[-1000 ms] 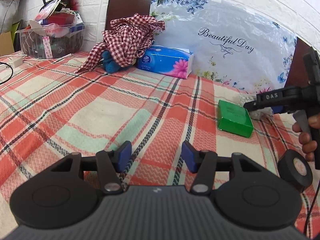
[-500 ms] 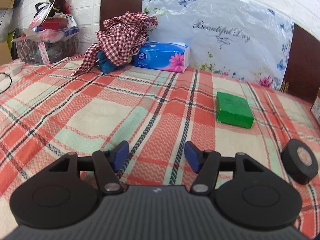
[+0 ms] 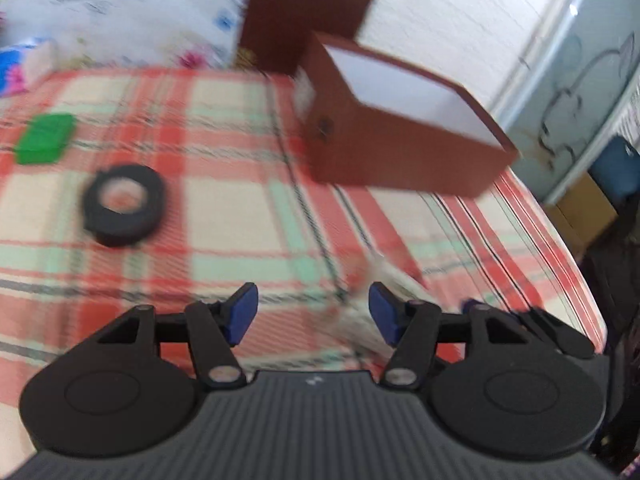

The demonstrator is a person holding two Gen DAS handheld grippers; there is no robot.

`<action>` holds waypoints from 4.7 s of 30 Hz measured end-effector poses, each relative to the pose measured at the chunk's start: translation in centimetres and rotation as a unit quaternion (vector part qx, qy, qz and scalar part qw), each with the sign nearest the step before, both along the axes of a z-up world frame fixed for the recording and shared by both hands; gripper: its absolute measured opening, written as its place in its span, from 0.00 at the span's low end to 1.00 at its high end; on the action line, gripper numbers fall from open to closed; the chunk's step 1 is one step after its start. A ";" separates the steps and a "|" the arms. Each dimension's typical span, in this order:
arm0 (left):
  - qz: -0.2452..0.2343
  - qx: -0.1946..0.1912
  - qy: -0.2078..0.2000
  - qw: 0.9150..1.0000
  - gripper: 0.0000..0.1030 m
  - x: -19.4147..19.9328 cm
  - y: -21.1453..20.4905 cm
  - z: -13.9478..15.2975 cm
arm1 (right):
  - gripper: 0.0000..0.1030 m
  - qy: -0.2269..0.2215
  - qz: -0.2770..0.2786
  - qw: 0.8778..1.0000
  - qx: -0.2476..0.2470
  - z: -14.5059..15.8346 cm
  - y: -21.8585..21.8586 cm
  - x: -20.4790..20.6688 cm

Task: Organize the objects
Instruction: 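Grasp the cotton swab bag with the left tool, then drop the cotton swab bag into the brown box with the left tool, then move the left tool toward the black tape roll, then grasp the black tape roll with the left tool, then lower the black tape into the brown box and open the left tool, then move the left tool toward the green box on the bed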

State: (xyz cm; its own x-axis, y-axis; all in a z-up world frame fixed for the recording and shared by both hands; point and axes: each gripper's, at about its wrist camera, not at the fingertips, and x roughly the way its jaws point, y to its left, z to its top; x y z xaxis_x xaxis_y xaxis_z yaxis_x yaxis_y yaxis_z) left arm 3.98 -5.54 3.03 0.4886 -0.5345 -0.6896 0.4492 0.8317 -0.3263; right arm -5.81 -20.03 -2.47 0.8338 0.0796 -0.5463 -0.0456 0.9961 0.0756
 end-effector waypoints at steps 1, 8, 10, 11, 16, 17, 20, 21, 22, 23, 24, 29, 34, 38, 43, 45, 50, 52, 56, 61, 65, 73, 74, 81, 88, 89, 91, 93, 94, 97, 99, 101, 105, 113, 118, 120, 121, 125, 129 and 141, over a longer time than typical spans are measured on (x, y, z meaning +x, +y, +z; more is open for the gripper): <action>-0.004 0.000 0.020 1.000 0.65 0.1 -0.8 -0.5 | 0.82 -0.001 0.009 1.000 -0.001 0.0 -0.1 0.0; 0.001 -0.003 0.091 0.996 0.68 0.7 -2.9 -3.1 | 0.88 0.006 0.085 0.994 -0.074 -0.4 0.0 2.0; 0.003 0.001 0.085 0.996 0.65 0.8 -3.4 -3.2 | 0.72 0.033 0.097 0.992 -0.066 -1.5 -0.1 3.5; 0.002 0.005 0.080 0.997 0.60 0.9 -3.8 -3.2 | 0.66 0.039 0.107 0.992 -0.047 -1.9 -0.2 3.9; -0.019 0.000 0.044 0.999 0.45 2.3 -5.5 0.3 | 0.63 -0.008 0.070 0.997 -0.023 -0.1 -0.4 4.1; -0.028 -0.004 0.019 0.999 0.45 2.3 -6.0 1.8 | 0.63 -0.032 0.060 0.997 -0.026 0.9 -0.7 4.0; -0.053 -0.023 -0.053 0.997 0.45 3.3 -8.0 6.3 | 0.63 -0.111 0.022 0.993 -0.044 4.3 -2.3 4.5; -0.059 -0.028 -0.071 0.995 0.45 4.0 -9.0 7.5 | 0.63 -0.127 0.009 0.991 -0.043 5.2 -3.1 5.2; -0.065 -0.031 -0.085 0.994 0.45 4.9 -10.1 8.4 | 0.63 -0.139 -0.003 0.989 -0.043 6.0 -3.9 6.0; -0.068 -0.032 -0.095 0.993 0.46 5.9 -11.2 9.1 | 0.63 -0.147 -0.015 0.988 -0.046 6.6 -4.8 7.0; -0.067 -0.032 -0.103 0.992 0.50 7.0 -12.5 9.6 | 0.64 -0.153 -0.026 0.987 -0.048 7.1 -5.7 8.3; -0.017 0.005 -0.123 0.992 0.71 12.8 -17.4 9.0 | 0.85 -0.152 -0.111 0.979 -0.084 6.5 -9.7 16.4; -0.020 0.001 -0.142 0.990 0.71 12.0 -15.5 7.4 | 0.80 -0.157 -0.146 0.976 -0.041 5.3 -11.6 13.7; -0.018 -0.009 -0.152 0.988 0.72 9.7 -12.5 6.5 | 0.80 -0.196 -0.149 0.969 -0.036 4.9 -9.7 8.9; 0.017 -0.021 -0.123 0.992 0.72 7.0 -4.9 4.8 | 0.80 -0.169 -0.097 0.981 0.009 3.6 -6.6 6.3; 0.039 -0.012 -0.100 0.994 0.72 6.3 -1.7 3.6 | 0.80 -0.139 -0.057 0.988 0.021 2.6 -4.4 6.5; 0.107 0.005 -0.058 0.993 0.72 5.4 6.3 0.9 | 0.77 -0.078 0.026 0.996 0.029 0.8 1.2 7.2; 0.135 0.004 -0.045 0.990 0.72 5.3 9.3 -0.1 | 0.77 -0.067 0.048 0.996 0.023 0.5 2.9 7.2; 0.166 0.004 -0.031 0.986 0.72 5.2 13.1 -1.5 | 0.77 -0.061 0.057 0.997 0.001 0.8 4.8 6.1; 0.175 -0.007 -0.030 0.984 0.72 5.6 14.9 -1.9 | 0.77 -0.051 0.038 0.998 -0.001 1.1 5.1 6.5; 0.179 -0.013 -0.026 0.983 0.72 6.0 15.4 -2.0 | 0.77 -0.044 0.048 0.998 -0.009 0.9 6.1 6.6; 0.173 -0.010 -0.023 0.985 0.72 8.3 16.4 -1.3 | 0.78 -0.021 0.132 0.990 -0.041 0.2 9.8 9.9; 0.169 -0.010 -0.025 0.985 0.72 8.9 16.3 -1.1 | 0.78 -0.017 0.145 0.988 -0.046 0.0 10.4 10.8; 0.117 -0.008 -0.011 0.993 0.55 11.8 12.7 -1.3 | 0.74 0.001 0.194 0.978 -0.081 -1.2 14.3 16.9; 0.108 -0.004 0.006 0.994 0.34 10.7 10.9 -2.6 | 0.73 0.010 0.185 0.980 -0.069 -1.5 13.9 15.9; 0.102 -0.008 0.010 0.995 0.34 10.1 10.6 -2.7 | 0.73 0.010 0.181 0.981 -0.070 -1.5 13.5 15.0; 0.084 -0.009 0.012 0.996 0.34 8.3 9.2 -2.8 | 0.73 0.013 0.168 0.984 -0.064 -1.6 12.2 12.9; 0.062 -0.009 0.011 0.998 0.34 6.6 7.4 -2.9 | 0.73 0.017 0.150 0.987 -0.058 -1.6 10.5 10.7; 0.051 -0.010 0.011 0.999 0.34 5.8 6.4 -2.8 | 0.73 0.018 0.140 0.988 -0.058 -1.5 9.7 9.6; 0.013 -0.006 0.010 1.000 0.34 3.9 3.2 -2.5 | 0.73 0.019 0.107 0.992 -0.060 -1.3 7.2 6.6; -0.004 -0.005 0.006 1.000 0.33 3.3 1.2 -1.9 | 0.73 0.008 0.082 0.995 -0.065 -0.9 5.7 5.0; -0.016 -0.004 -0.011 1.000 0.32 2.9 -0.9 -0.5 | 0.73 -0.017 0.059 0.995 -0.075 -0.3 4.5 4.0; -0.039 -0.008 -0.068 0.997 0.31 2.9 -4.7 3.7 | 0.73 -0.081 0.014 0.993 -0.084 2.7 1.8 3.4; -0.079 -0.021 -0.141 0.987 0.31 6.7 -12.5 10.0 | 0.73 -0.168 -0.034 0.978 -0.121 7.6 -4.1 6.2; -0.086 -0.008 -0.152 0.985 0.31 10.6 -18.5 10.4 | 0.73 -0.165 -0.057 0.976 -0.131 8.0 -8.3 10.6; -0.099 -0.005 -0.154 0.983 0.36 12.3 -20.8 10.0 | 0.77 -0.161 -0.071 0.974 -0.144 7.5 -9.8 12.7; -0.100 0.000 -0.152 0.983 0.41 13.2 -21.7 9.3 | 0.82 -0.154 -0.078 0.973 -0.154 6.8 -10.4 13.9; -0.067 0.021 -0.119 0.990 0.38 15.0 -22.4 7.4 | 0.70 -0.127 -0.124 0.974 -0.143 5.6 -12.4 14.9; -0.068 -0.001 -0.139 0.988 0.39 12.2 -19.7 7.8 | 0.72 -0.185 -0.139 0.969 -0.083 6.3 -12.0 9.9; -0.077 0.033 -0.096 0.992 0.46 2.0 -12.3 2.0 | 0.71 -0.076 -0.166 0.983 0.028 -0.2 -6.3 0.5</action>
